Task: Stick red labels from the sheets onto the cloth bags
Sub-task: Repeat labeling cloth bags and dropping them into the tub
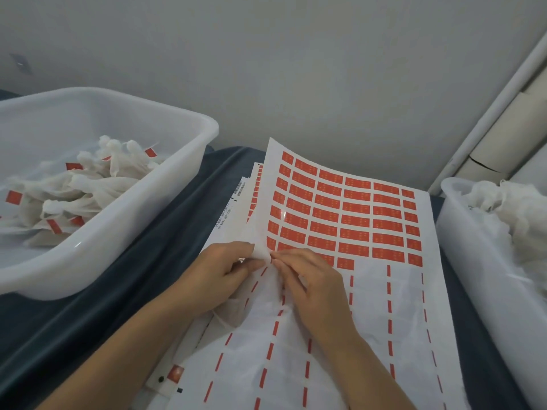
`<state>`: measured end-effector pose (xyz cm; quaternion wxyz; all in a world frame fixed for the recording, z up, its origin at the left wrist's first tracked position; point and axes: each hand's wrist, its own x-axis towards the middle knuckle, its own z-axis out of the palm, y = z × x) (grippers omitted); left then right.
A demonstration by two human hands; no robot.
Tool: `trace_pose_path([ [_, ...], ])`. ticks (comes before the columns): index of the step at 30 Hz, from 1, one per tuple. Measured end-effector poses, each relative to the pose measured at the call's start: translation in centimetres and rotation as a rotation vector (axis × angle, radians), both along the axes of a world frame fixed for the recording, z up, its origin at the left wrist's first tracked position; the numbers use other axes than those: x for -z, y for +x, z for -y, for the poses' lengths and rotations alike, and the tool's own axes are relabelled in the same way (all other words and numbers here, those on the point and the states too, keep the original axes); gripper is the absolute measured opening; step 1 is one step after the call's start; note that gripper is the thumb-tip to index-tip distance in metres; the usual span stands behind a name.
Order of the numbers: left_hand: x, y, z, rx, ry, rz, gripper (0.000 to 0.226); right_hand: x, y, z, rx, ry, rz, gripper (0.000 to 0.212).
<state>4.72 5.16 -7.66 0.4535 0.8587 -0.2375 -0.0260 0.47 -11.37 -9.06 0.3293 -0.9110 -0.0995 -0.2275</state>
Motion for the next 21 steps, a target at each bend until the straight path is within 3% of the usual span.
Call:
trace_pose_path([
  [4,-0.1,0.2,0.1,-0.039,0.009,-0.059,0.007,0.0,0.1,-0.1,0.053,0.102,-0.029,0.030],
  [8,-0.3,0.7,-0.2,-0.202,0.025,-0.141,0.024,-0.5,0.1,-0.1,0.170,0.299,-0.024,0.006],
  [10,-0.6,0.8,-0.5,-0.299,0.009,-0.227,0.022,-0.9,0.0,0.3,0.234,0.474,-0.018,0.012],
  [12,-0.9,0.9,-0.8,-0.410,-0.073,-0.227,0.013,-1.4,-0.1,0.9,0.256,0.664,-0.004,0.020],
  [15,-1.7,0.5,-0.9,-0.527,-0.317,-0.145,0.020,-1.8,-0.1,1.3,0.232,0.785,-0.003,0.022],
  [18,-2.9,-0.6,-0.6,-0.387,-0.638,-0.278,0.036,-1.5,-0.3,0.8,0.179,0.748,-0.082,0.021],
  [21,-3.1,-1.2,-0.3,-0.287,-0.754,-0.360,0.040,-1.8,-0.7,0.0,0.113,0.696,-0.123,0.025],
])
